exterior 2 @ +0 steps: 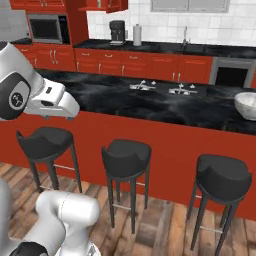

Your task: There is a bowl on the dining counter. Grab a lemon wedge from the fridge and place it in the bowl. Then get the liquor bottle and glass cup from the cabinet and place them next to the bowl.

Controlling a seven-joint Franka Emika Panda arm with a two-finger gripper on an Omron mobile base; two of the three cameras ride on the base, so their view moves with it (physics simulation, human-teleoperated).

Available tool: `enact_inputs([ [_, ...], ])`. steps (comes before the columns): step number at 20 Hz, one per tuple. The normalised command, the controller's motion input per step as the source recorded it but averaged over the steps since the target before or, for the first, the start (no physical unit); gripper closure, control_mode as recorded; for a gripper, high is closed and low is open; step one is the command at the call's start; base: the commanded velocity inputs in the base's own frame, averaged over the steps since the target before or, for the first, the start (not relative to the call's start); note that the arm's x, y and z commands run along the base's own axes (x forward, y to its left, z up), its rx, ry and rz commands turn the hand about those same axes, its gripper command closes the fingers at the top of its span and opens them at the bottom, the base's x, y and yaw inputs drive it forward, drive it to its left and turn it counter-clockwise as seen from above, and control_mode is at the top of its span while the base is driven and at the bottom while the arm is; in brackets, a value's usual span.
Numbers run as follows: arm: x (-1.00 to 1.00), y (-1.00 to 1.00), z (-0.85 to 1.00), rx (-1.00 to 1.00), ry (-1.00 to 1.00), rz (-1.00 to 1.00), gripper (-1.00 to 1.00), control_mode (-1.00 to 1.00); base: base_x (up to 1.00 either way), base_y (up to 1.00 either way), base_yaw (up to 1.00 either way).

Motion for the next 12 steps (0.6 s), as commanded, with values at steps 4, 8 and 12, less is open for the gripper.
enact_inputs([
  [4,0.0,0.0,0.0,0.0,0.0,0.0,-1.0,1.0,-0.35,1.0,0.01],
  [8,0.0,0.0,0.0,0.0,0.0,0.0,-1.0,1.0,-0.26,1.0,0.01],
  [12,0.0,0.0,0.0,0.0,0.0,0.0,-1.0,1.0,-0.17,1.0,0.0],
])
